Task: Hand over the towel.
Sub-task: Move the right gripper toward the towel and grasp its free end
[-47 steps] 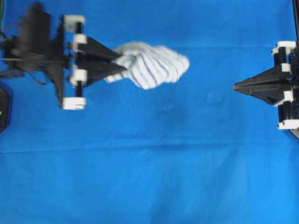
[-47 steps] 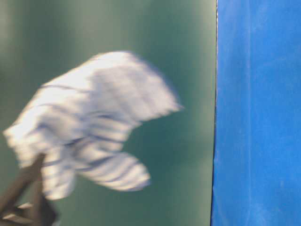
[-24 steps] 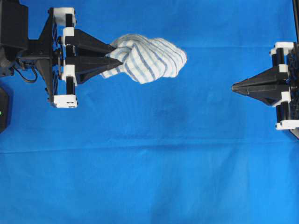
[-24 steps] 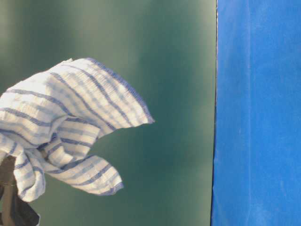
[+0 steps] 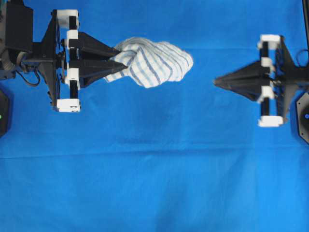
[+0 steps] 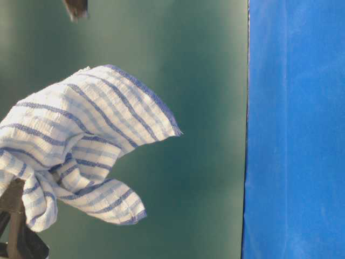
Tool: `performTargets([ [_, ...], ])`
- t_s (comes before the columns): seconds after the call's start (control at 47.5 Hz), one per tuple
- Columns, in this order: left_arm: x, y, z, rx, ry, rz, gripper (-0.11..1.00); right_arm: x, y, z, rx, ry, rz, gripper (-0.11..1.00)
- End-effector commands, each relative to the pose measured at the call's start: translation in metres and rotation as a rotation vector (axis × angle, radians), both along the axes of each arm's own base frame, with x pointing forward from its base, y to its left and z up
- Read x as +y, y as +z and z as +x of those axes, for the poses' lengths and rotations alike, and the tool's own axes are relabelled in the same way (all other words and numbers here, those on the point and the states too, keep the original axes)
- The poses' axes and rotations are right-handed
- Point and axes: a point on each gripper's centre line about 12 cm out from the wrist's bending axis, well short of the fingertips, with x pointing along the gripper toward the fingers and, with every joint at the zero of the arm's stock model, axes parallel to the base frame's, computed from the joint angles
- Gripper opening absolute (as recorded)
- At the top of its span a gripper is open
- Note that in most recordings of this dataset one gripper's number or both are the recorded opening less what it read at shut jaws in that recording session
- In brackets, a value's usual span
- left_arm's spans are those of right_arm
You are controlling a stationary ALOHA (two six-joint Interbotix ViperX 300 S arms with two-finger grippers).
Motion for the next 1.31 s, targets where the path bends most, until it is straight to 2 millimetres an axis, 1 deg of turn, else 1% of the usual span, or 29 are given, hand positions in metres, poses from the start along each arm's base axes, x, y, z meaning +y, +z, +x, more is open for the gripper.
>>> performTargets([
  [0.0, -0.001, 0.009, 0.0, -0.028, -0.003, -0.001, 0.08, -0.004, 0.018, 0.013, -0.045, -0.009, -0.012, 0.01],
  [0.021, -0.001, 0.01, 0.0, -0.029, -0.003, -0.001, 0.08, -0.004, 0.02, 0.015, -0.051, -0.01, -0.015, 0.03],
  [0.063, -0.001, 0.009, 0.0, -0.026, -0.004, -0.001, 0.08, -0.005, 0.022, 0.021, -0.054, -0.009, -0.026, 0.14],
  [0.126, -0.002, 0.009, 0.0, -0.028, -0.007, -0.001, 0.08, -0.005, 0.025, 0.03, -0.06, -0.005, -0.044, 0.33],
  [0.147, -0.003, 0.009, 0.0, -0.026, -0.01, -0.002, 0.08, -0.006, 0.026, 0.032, -0.062, -0.006, -0.047, 0.41],
  [0.211, -0.004, 0.008, 0.0, -0.025, -0.012, -0.002, 0.08, -0.009, 0.028, 0.042, -0.07, -0.013, -0.055, 0.58],
  [0.253, -0.004, 0.008, 0.0, -0.023, -0.012, -0.002, 0.08, -0.013, 0.029, 0.051, -0.079, -0.025, -0.059, 0.66],
  [0.295, -0.004, 0.008, 0.0, -0.023, -0.013, -0.002, 0.08, -0.016, 0.028, 0.058, -0.081, -0.032, -0.064, 0.72],
  [0.379, -0.005, 0.007, 0.0, -0.022, -0.015, -0.002, 0.08, -0.023, 0.026, 0.076, -0.073, -0.046, -0.072, 0.71],
  [0.59, -0.005, 0.005, 0.002, -0.014, -0.015, -0.002, 0.08, -0.03, 0.018, 0.128, -0.013, -0.042, -0.081, 0.72],
  [0.779, -0.005, 0.0, 0.006, 0.0, -0.015, -0.003, 0.08, -0.033, 0.015, 0.163, 0.039, -0.039, -0.083, 0.72],
  [0.842, -0.004, 0.0, 0.006, 0.0, -0.013, -0.003, 0.08, -0.034, 0.013, 0.166, 0.045, -0.039, -0.083, 0.72],
  [1.158, -0.005, 0.001, 0.006, -0.006, -0.015, -0.004, 0.08, -0.034, 0.013, 0.165, 0.05, -0.039, -0.081, 0.72],
  [1.243, -0.005, 0.001, 0.006, -0.006, -0.016, -0.004, 0.08, -0.034, 0.013, 0.165, 0.05, -0.041, -0.079, 0.68],
  [1.285, -0.006, 0.001, 0.006, -0.006, -0.018, -0.003, 0.08, -0.034, 0.013, 0.165, 0.045, -0.04, -0.077, 0.62],
])
